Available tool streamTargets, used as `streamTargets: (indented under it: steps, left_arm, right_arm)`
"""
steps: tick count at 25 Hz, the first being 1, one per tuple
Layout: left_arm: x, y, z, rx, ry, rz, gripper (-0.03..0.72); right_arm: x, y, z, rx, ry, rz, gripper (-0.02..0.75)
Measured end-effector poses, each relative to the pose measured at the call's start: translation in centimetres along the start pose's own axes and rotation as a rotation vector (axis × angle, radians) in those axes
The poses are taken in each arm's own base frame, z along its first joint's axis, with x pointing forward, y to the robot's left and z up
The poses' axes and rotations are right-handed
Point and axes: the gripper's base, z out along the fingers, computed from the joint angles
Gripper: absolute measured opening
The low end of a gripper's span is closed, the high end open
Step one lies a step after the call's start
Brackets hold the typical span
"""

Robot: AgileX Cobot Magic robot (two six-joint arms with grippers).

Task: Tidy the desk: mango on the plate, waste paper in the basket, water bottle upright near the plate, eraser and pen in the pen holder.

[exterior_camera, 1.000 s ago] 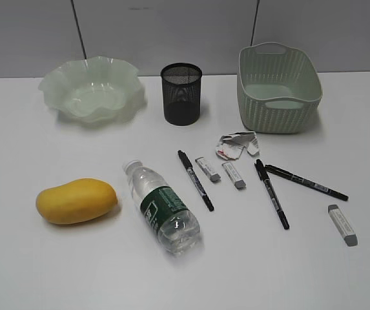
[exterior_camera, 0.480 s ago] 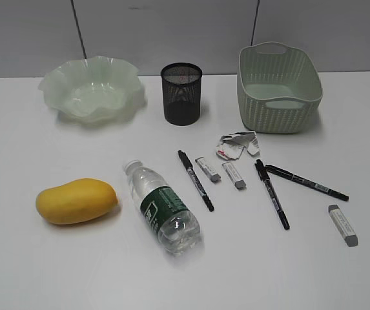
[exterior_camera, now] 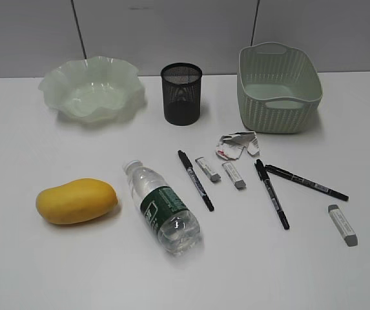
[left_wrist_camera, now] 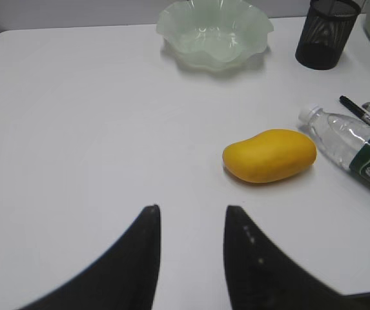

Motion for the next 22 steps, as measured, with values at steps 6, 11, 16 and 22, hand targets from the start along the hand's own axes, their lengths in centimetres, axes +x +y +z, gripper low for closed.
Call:
streamTargets:
  steps: [6,11,16,22]
  left_arm:
    - [0.0,0.0,0.0,0.0,0.0,0.0,0.258]
    - [0.0,0.0,0.0,0.0,0.0,0.0,0.262]
    - [0.0,0.0,0.0,0.0,0.0,0.0,0.372]
    - [0.0,0.0,0.0,0.0,0.0,0.0,0.52]
  right_arm:
    - [-0.01,0.0,0.0,0.0,-0.001,0.0,0.323]
    - [-0.01,0.0,0.0,0.0,-0.001,0.0,0.323]
    - [0.0,0.0,0.0,0.0,0.0,0.0,0.323]
    - [0.0,0.0,0.0,0.0,0.0,0.0,0.323]
